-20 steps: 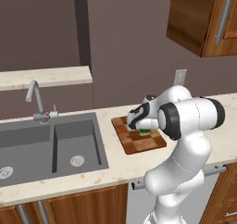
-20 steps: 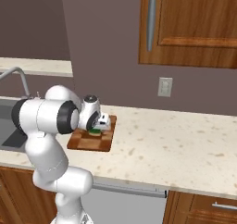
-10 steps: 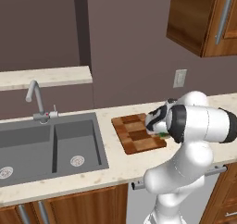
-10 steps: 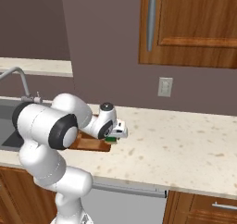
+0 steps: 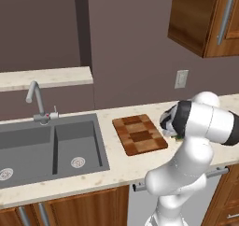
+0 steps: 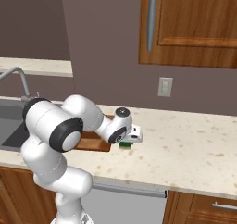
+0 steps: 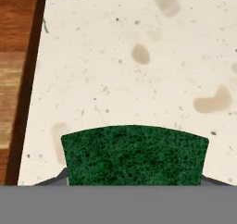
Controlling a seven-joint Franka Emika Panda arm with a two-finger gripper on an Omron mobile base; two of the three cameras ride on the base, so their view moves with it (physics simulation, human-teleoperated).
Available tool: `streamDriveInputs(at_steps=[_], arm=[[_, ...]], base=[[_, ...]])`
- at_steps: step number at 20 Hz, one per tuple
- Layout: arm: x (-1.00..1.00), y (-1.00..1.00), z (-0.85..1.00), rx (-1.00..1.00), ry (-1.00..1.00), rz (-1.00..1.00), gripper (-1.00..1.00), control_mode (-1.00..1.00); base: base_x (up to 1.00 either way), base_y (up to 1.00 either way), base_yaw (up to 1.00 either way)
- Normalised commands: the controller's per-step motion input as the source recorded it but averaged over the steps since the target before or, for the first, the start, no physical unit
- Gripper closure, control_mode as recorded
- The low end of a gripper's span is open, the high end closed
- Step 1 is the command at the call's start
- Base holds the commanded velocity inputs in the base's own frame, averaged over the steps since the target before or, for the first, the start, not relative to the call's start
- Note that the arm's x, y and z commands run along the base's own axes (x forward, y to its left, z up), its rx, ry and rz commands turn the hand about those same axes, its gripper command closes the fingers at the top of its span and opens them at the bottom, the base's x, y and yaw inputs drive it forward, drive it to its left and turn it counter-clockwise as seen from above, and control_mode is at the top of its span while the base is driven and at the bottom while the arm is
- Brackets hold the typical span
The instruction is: Pick up the sponge from the counter and clean the cutting board by briefly scrubbing or pressing down on the cutting board. Once finished, release the sponge.
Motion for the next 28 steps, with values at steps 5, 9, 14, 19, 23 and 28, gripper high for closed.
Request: streamDriveInputs(at_steps=[5, 9, 14, 19, 23, 28], arm=[[0.00, -0.40, -0.06, 0.00, 0.00, 0.00, 1.00, -1.00], [0.00, -0.23, -0.23, 0.00, 0.00, 0.00, 1.00, -1.00], [0.00, -0.03, -0.26, 0.00, 0.00, 0.00, 1.00, -1.00], [0.00, -0.01, -0.09, 0.00, 0.00, 0.00, -1.00, -1.00], [0.00, 0.00, 0.00, 0.00, 0.00, 0.00, -1.00, -1.00], [0.00, 0.00, 0.00, 0.00, 0.00, 0.00, -1.00, -1.00]], base=[[0.00, 0.00, 0.00], [0.00, 0.00, 0.00], [0.00, 0.00, 0.00], [0.00, 0.00, 0.00], [0.00, 0.00, 0.00], [0.00, 0.00, 0.00]])
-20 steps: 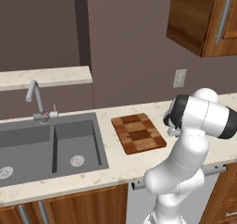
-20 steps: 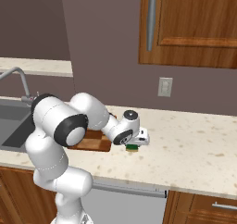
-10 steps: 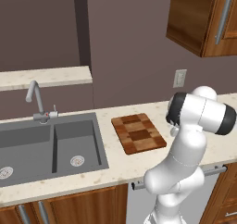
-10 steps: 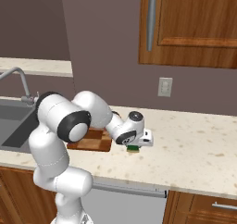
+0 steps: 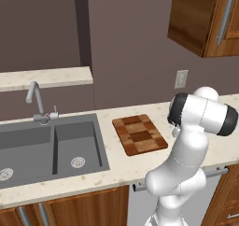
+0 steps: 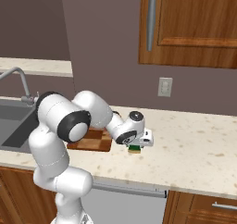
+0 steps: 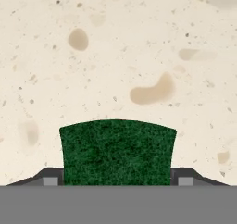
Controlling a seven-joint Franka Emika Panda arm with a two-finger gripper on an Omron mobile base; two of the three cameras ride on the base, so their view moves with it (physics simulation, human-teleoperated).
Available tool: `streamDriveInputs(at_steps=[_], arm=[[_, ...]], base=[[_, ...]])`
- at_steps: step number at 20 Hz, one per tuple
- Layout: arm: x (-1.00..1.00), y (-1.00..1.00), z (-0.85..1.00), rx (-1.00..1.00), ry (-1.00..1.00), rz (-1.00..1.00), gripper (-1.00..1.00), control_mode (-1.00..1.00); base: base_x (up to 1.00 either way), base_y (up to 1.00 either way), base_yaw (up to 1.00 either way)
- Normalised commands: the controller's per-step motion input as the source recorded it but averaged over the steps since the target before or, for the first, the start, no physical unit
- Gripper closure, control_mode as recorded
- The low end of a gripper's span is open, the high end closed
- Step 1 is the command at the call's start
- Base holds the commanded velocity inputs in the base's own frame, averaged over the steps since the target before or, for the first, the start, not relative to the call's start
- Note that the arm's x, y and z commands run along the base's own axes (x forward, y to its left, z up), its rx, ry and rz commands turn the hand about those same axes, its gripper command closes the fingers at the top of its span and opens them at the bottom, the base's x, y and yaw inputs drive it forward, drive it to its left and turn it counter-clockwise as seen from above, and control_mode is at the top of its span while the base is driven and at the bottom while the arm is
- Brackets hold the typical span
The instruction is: Pick up the sponge from the counter and clean the cutting board by briefly scrubbing or pressing down on the cutting board. Once finished, release the sponge.
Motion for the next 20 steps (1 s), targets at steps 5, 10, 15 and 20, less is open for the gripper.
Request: streamDriveInputs(at_steps=[5, 10, 15, 20], arm=[[0.00, 0.01, 0.53, 0.00, 0.00, 0.00, -1.00, -1.00], [-0.15, 0.17, 0.81, 0.00, 0.00, -0.01, -1.00, -1.00], [-0.38, 0.68, 0.69, 0.00, 0.00, 0.00, -1.00, -1.00], [-0.61, 0.74, 0.51, 0.00, 0.00, 0.00, -1.00, -1.00]], base=[[0.00, 0.00, 0.00], [0.00, 0.00, 0.00], [0.00, 0.00, 0.00], [0.00, 0.00, 0.00]])
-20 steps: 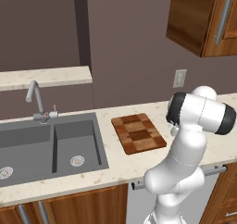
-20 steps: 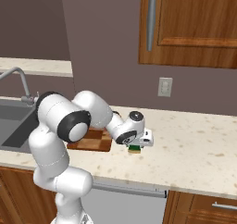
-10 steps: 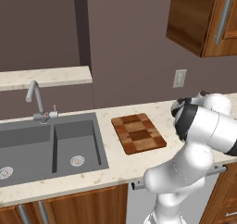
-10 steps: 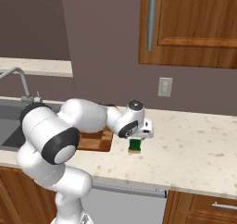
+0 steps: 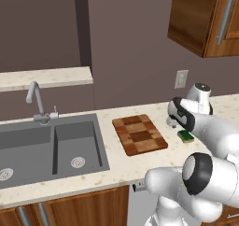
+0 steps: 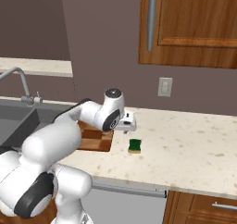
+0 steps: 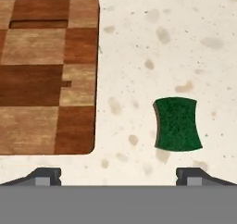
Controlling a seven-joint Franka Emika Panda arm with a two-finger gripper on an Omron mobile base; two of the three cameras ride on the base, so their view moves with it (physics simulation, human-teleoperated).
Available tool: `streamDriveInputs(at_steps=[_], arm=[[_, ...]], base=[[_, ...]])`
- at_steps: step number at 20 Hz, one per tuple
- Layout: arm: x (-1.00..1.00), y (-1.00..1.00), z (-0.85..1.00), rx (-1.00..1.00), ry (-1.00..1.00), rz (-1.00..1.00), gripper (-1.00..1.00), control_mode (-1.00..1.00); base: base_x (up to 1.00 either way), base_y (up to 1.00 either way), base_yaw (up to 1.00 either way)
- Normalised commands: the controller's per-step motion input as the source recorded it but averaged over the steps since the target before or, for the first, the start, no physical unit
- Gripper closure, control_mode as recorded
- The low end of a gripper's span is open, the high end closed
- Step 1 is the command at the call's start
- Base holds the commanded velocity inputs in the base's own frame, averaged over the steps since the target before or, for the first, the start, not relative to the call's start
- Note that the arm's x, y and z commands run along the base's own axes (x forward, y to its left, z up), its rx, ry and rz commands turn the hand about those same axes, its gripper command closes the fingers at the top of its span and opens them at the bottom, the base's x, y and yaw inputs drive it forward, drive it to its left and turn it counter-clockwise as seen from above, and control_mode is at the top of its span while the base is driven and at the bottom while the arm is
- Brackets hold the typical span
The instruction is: Pick up the sponge from the counter and clean the cutting board by briefly scrubbing or pressing down on the cutting board. Once finished, release the sponge.
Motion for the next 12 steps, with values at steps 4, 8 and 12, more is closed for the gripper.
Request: streamDriveInputs(at_steps=[4, 8, 12], arm=[[-0.40, 0.68, 0.69, 0.01, 0.00, -0.03, -1.00, -1.00], [-0.33, 0.49, 0.81, 0.03, 0.00, -0.04, -1.00, -1.00], [-0.43, 0.31, 0.72, 0.05, 0.00, -0.03, -1.00, -1.00]], base=[[0.00, 0.00, 0.00], [0.00, 0.00, 0.00], [0.00, 0.00, 0.00]])
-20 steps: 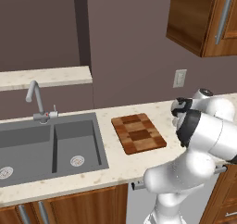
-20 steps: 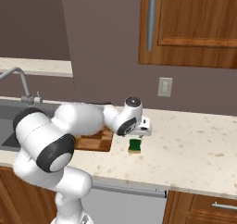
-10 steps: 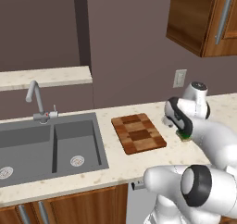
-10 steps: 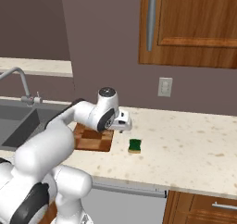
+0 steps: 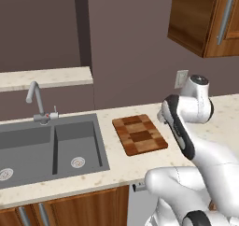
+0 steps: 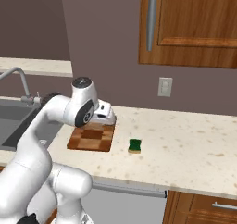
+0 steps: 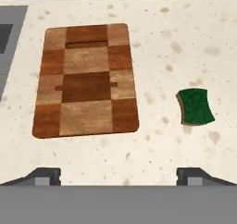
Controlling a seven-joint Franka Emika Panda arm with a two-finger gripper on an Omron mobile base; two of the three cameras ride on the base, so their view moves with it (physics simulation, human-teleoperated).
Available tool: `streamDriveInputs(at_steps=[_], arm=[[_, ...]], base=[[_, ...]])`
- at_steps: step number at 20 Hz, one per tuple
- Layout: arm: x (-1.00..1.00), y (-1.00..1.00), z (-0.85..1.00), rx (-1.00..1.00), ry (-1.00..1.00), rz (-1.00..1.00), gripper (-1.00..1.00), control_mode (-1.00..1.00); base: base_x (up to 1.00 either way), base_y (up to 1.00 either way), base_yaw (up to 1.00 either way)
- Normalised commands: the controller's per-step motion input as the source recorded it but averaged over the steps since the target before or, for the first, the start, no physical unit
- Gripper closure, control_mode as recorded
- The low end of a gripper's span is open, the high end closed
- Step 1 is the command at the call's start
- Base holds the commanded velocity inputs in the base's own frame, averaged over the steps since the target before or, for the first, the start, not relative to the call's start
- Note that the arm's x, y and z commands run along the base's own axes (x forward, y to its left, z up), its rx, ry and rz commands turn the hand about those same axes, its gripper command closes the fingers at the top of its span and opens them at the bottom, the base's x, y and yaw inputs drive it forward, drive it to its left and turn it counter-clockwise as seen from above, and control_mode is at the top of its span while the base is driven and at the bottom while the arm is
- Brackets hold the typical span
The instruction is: Pick up the sponge from the counter and clean the cutting board by briefly scrubbing or pressing down on the cutting board. Once finished, release the sponge.
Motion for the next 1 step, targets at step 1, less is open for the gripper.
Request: streamDriveInputs(at_steps=[1], arm=[[-0.46, 0.36, 0.49, 0.00, -0.01, -0.03, -1.00, -1.00]], base=[[0.00, 0.00, 0.00]])
